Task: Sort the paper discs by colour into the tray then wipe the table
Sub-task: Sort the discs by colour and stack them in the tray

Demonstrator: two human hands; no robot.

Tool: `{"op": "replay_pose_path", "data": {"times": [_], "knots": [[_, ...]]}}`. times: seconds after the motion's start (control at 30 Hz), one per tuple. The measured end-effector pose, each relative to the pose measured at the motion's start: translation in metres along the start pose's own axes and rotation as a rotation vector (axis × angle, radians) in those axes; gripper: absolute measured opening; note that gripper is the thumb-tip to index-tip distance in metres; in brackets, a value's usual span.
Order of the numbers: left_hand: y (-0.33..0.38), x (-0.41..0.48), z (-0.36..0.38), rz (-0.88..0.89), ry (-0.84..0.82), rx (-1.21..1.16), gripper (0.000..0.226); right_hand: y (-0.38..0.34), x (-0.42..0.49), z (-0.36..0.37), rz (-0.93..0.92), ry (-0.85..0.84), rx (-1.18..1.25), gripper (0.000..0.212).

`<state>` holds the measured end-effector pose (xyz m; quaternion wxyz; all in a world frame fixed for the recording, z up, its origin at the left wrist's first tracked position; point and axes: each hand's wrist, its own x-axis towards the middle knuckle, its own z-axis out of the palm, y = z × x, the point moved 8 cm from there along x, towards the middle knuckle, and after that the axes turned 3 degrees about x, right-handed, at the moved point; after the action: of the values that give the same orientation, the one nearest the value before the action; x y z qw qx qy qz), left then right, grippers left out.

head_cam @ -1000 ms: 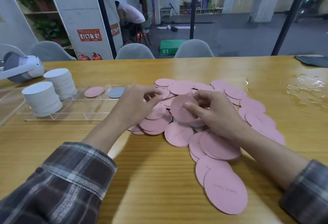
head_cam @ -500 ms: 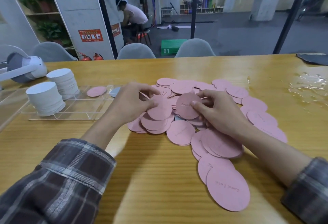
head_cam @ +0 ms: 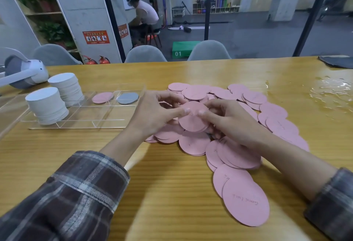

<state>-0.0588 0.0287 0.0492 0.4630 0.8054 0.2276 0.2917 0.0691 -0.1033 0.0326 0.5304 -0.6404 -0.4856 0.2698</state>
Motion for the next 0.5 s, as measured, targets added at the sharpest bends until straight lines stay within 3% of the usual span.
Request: {"op": "replay_pose_path", "data": {"times": [0.13, 0.3, 0.4, 0.5], "knots": [[0.008, 0.004, -0.006, 0.052, -0.014, 0.125, 0.013, 0.000, 0.000, -0.001, -0.040, 0.016, -0.040, 0.009], [-0.011, 0.005, -0.033, -0.017, -0.142, 0.676, 0.021, -0.002, 0.000, -0.007, -0.064, 0.058, -0.143, 0.008], [-0.019, 0.002, -0.032, -0.056, -0.216, 0.706, 0.027, -0.002, -0.001, -0.007, -0.068, 0.074, -0.175, 0.008], [-0.011, 0.003, -0.029, -0.024, -0.184, 0.670, 0.025, -0.002, -0.001, -0.009, -0.064, 0.094, -0.199, 0.008]]}}
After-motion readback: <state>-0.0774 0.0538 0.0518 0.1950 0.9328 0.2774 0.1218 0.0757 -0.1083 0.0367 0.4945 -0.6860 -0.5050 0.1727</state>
